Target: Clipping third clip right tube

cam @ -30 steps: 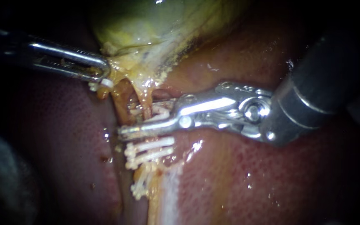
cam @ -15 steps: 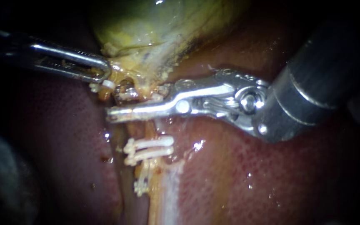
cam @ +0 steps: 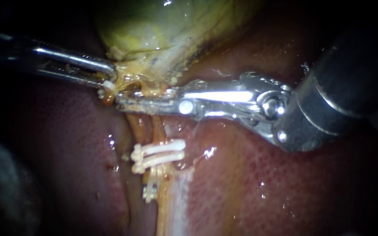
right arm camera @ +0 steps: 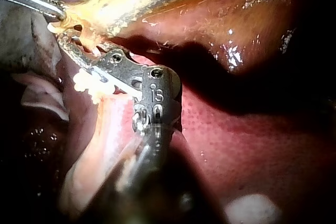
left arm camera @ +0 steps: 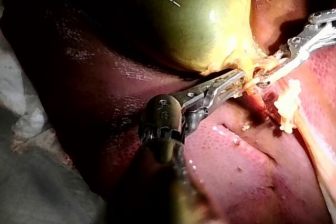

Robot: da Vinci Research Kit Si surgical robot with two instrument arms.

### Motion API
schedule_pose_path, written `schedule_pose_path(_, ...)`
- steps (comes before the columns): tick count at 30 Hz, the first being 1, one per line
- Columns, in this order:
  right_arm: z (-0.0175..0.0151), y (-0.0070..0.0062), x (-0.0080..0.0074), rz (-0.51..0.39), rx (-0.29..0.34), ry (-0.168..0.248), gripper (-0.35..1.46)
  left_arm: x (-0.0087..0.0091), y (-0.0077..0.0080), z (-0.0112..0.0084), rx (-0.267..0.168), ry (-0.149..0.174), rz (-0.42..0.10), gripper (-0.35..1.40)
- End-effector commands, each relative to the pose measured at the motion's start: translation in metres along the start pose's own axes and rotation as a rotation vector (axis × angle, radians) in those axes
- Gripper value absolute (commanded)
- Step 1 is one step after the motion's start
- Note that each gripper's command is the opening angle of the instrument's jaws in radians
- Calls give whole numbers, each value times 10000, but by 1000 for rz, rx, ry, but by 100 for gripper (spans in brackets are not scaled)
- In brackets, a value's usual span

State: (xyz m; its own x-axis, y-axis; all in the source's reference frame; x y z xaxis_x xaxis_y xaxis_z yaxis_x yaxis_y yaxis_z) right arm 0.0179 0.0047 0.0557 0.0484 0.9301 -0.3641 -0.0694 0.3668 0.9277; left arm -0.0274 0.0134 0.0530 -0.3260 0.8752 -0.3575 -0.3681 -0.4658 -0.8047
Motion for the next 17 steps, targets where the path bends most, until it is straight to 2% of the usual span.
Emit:
schedule_pose_path(1,0,0,0,27,3,-3,-35,0,0,0,-2,0,0,-35)
schedule_pose_path(14,0,-1,-4,25,14,-13,-35,0,-2,1,-2,-1,1,-35)
schedule_pose_path(16,0,-1,-5,42,14,-14,-35,0,-2,1,-2,0,1,-35)
schedule_pose_path(17,0,0,-7,88,13,-16,-35,0,-2,1,-2,0,1,-35)
